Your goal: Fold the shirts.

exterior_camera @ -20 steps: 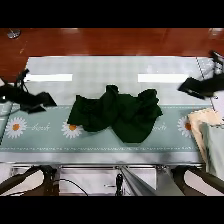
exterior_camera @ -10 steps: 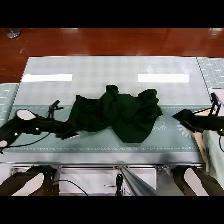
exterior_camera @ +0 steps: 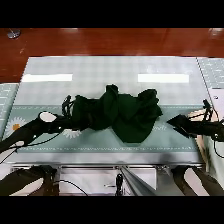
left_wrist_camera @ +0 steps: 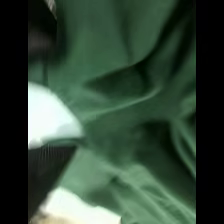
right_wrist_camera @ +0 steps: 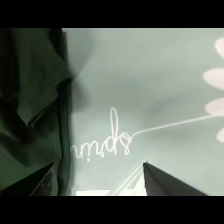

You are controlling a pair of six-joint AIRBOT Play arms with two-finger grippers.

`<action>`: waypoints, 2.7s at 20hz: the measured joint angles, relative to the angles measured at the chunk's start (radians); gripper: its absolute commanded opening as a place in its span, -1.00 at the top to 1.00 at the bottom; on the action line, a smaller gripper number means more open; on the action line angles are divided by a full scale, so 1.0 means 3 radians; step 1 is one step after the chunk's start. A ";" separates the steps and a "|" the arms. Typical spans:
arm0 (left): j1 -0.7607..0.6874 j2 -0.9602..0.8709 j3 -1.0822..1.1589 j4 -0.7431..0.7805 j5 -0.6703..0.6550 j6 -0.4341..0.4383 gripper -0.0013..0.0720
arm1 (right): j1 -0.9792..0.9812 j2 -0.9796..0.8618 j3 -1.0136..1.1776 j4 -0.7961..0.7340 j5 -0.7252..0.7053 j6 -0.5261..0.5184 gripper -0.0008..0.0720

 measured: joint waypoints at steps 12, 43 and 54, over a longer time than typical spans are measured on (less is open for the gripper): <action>0.0345 -0.0117 0.0810 -0.0106 -0.0244 0.0192 0.87 | 0.0472 -0.0490 0.0137 0.0116 -0.0137 0.0020 -0.75; 0.1834 0.0693 0.3950 -0.0435 -0.0462 0.0275 0.87 | 0.1030 -0.0739 0.5444 -0.0615 0.0729 0.0665 0.92; 0.2728 0.2282 0.3386 0.1816 -0.1612 -0.0468 0.87 | 0.1024 0.0975 0.4697 -0.1456 0.1469 0.0956 0.92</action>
